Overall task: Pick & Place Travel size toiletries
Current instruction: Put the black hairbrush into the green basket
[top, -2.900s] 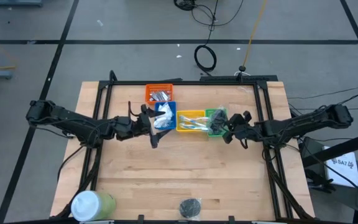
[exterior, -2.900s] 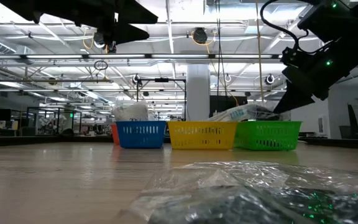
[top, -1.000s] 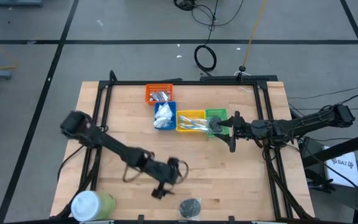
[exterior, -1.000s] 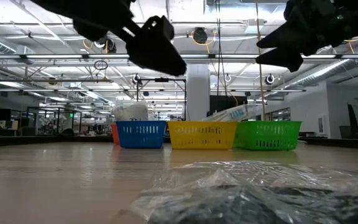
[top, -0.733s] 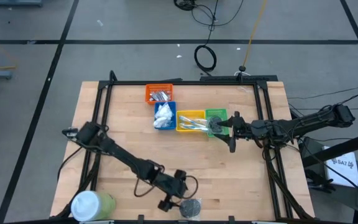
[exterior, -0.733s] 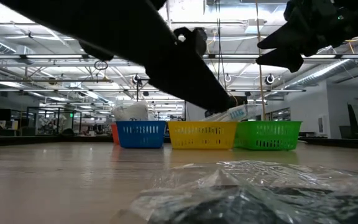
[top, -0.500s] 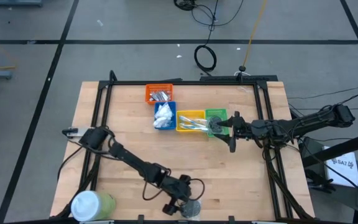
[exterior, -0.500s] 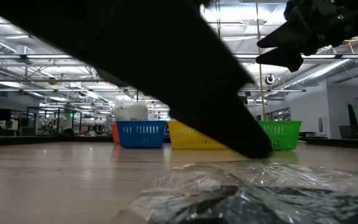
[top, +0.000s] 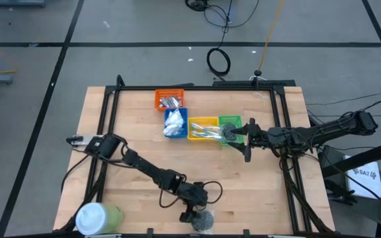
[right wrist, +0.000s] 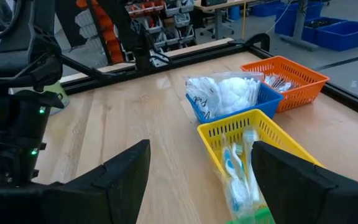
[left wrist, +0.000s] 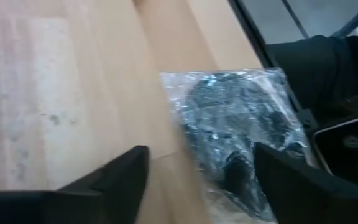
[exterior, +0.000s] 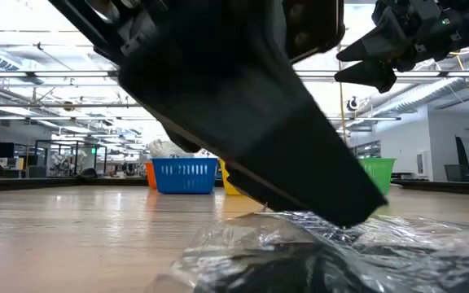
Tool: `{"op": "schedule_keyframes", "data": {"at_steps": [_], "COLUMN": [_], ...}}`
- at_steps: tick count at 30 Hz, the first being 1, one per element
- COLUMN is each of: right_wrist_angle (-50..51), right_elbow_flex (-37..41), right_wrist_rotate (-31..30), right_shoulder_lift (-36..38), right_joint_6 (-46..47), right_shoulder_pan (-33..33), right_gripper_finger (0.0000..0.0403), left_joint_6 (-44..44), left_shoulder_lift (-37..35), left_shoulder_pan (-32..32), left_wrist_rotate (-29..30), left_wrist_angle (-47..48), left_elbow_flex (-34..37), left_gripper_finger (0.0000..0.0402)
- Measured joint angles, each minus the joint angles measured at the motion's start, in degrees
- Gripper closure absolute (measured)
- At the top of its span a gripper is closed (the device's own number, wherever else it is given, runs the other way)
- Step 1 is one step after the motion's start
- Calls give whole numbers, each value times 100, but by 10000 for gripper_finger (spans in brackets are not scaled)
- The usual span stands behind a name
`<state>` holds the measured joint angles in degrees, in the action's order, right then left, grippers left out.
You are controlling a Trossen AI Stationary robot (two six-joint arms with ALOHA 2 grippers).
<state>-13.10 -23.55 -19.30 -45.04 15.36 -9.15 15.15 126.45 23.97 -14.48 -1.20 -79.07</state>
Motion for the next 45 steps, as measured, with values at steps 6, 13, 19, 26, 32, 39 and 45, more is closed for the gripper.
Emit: {"op": "schedule_keyframes", "data": {"at_steps": [6,13,19,26,32,39,45], "right_wrist_angle": [4,7,9,-264,-427,-1739,-2598], "right_elbow_flex": [0,0,0,0,0,-2,-2], "right_wrist_rotate": [9,14,23,550,587,1097,1627], "right_shoulder_lift": [0,0,0,2,-178,-989,-1739], "right_joint_6": [-5,-5,-3,37,-1,-128,-349], "right_shoulder_pan": [0,0,0,2,-70,-79,-72], "right_gripper_finger": [138,138,138,138,138,138,131], "left_joint_6": [-22,-481,-1167,-2394,-3275,-3412,-3354], "left_shoulder_lift": [15,17,-439,-1699,-2556,-2784,-2780], "left_shoulder_pan": [-131,-248,-234,-228,-329,-701,-852], "left_wrist_rotate": [14,-111,415,2858,3899,3906,3894], "left_wrist_angle": [-63,-17,408,1140,1158,1221,1333], "left_elbow_flex": [11,22,44,31,26,26,26], "left_gripper_finger": [275,393,401,401,401,401,401]}}
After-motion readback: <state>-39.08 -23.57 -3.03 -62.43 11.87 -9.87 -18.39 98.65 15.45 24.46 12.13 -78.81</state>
